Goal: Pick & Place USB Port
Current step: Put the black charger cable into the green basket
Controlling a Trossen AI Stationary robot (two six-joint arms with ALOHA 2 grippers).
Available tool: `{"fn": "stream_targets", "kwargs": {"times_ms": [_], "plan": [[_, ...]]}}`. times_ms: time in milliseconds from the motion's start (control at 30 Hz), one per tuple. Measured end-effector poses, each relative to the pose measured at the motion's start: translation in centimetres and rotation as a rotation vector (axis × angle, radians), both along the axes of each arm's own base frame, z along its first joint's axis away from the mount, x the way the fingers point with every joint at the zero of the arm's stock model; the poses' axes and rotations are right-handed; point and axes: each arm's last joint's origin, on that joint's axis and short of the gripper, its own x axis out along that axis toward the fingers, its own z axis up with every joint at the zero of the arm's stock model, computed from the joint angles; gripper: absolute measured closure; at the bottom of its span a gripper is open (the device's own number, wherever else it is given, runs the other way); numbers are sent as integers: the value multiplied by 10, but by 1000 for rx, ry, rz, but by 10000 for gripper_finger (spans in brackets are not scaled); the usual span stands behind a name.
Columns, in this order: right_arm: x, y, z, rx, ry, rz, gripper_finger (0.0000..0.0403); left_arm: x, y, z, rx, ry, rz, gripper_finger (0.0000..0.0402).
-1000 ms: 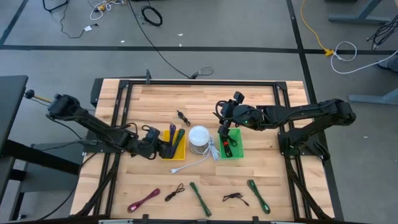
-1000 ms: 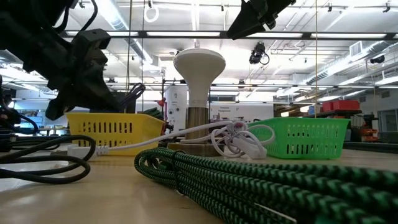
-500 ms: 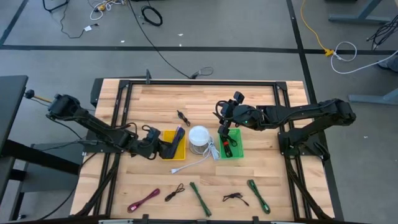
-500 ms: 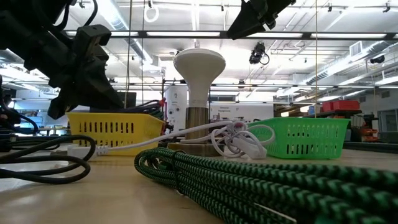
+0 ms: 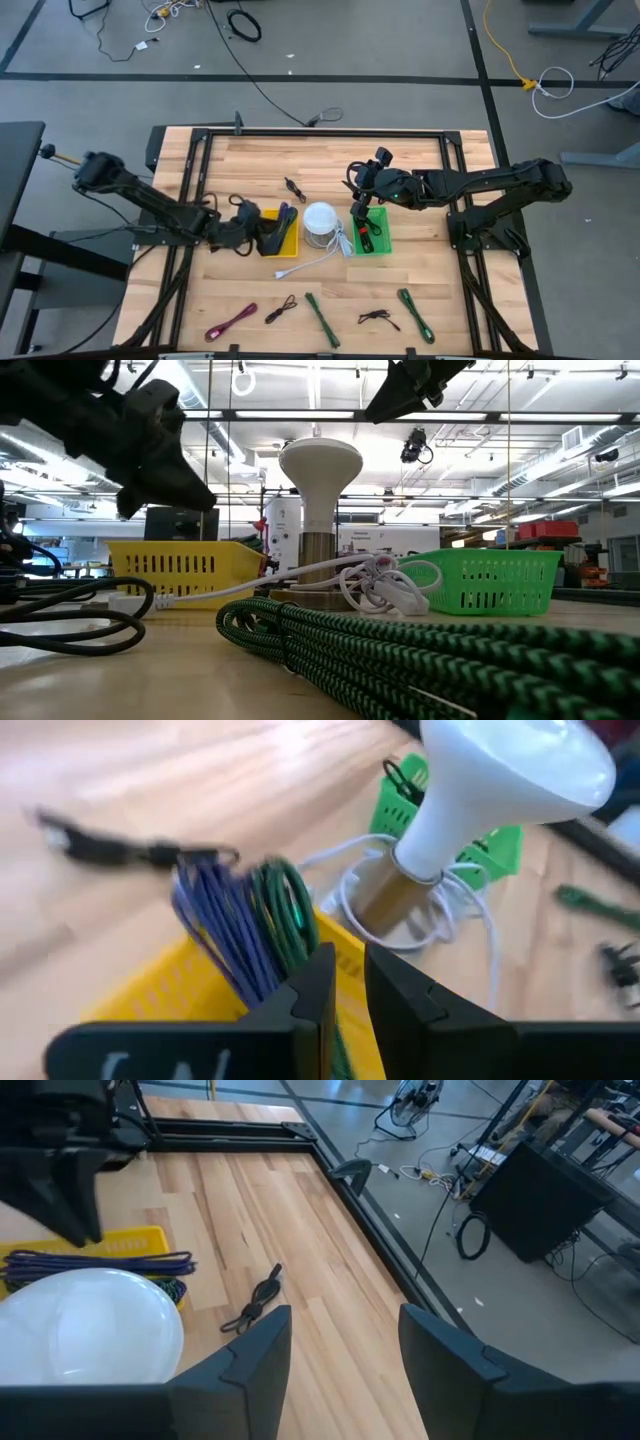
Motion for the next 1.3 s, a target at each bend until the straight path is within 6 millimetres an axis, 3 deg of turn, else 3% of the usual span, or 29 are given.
{"fn": "stream_targets", "kwargs": {"times_ms": [167,400,700,867,1033,1300], "plan": [[0,0,0,7,-2,0,214,-1,20,8,153,69,-34,344],[0,0,0,9,-4,-2,214,-8,82,7,304,290,-28,344],[0,0,0,32,-19,-15,214,-10,147,17,413,454,-211,344],[0,0,0,34,-20,-16,214,8,169,23,511,637,-324,344],[0,0,0,44,-27,-21,214,28,187,14,549,832,-412,344],[0,1,-1,62,-19,-12,214,52,192,-9,566,953,-574,303]]}}
